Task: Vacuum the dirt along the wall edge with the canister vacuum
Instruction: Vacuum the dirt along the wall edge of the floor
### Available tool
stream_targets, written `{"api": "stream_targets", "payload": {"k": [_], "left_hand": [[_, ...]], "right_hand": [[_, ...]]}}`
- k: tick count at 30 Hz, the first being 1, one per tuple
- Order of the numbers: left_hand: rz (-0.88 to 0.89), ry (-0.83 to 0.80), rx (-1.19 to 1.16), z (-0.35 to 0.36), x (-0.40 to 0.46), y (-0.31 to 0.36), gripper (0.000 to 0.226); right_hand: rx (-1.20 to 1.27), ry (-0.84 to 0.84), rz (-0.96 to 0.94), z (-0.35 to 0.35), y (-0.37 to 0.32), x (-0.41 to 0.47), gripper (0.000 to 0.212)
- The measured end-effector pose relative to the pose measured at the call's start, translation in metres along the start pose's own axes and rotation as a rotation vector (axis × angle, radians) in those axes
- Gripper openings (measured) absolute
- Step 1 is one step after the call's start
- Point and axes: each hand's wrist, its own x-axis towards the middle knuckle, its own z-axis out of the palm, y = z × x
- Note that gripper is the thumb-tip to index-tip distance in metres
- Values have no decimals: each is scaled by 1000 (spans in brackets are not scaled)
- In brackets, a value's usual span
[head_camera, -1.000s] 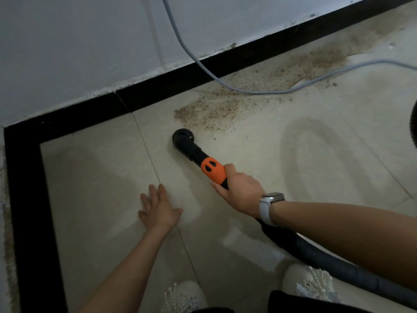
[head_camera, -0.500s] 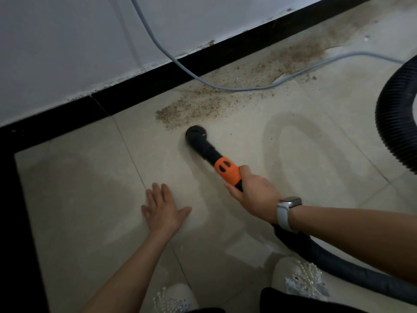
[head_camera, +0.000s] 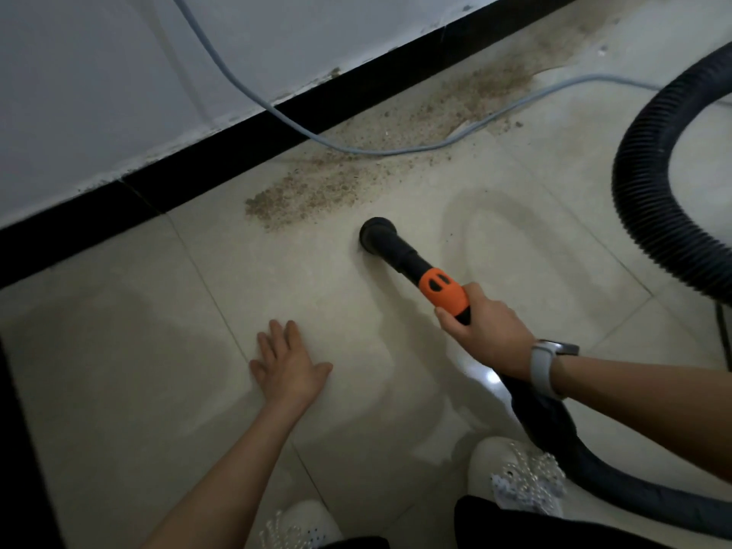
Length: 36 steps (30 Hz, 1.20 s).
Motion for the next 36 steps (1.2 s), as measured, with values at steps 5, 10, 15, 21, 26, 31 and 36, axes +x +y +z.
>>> {"api": "stream_targets", "payload": {"k": [5, 10, 15, 21, 26, 31, 36], "left_hand": [[139, -25, 50, 10, -4, 29, 94], [157, -22, 93, 15, -2, 36, 96], [147, -18, 84, 13, -3, 38, 97], [176, -7, 73, 7, 2, 24, 92], [134, 65, 13, 0, 7, 3, 82], [56, 80, -12, -9, 15, -23, 88], [3, 74, -57, -14, 25, -41, 99]], "right_hand": [[37, 72, 131, -11, 26, -14, 34], [124, 82, 230, -19, 48, -34, 33], [176, 94, 279, -24, 42, -27, 35], [39, -7, 68, -7, -6, -3, 36], [-29, -127, -137, 18, -52, 12, 39], [4, -35, -52, 11, -46, 29, 37], [46, 96, 85, 5, -31, 45, 34]]}}
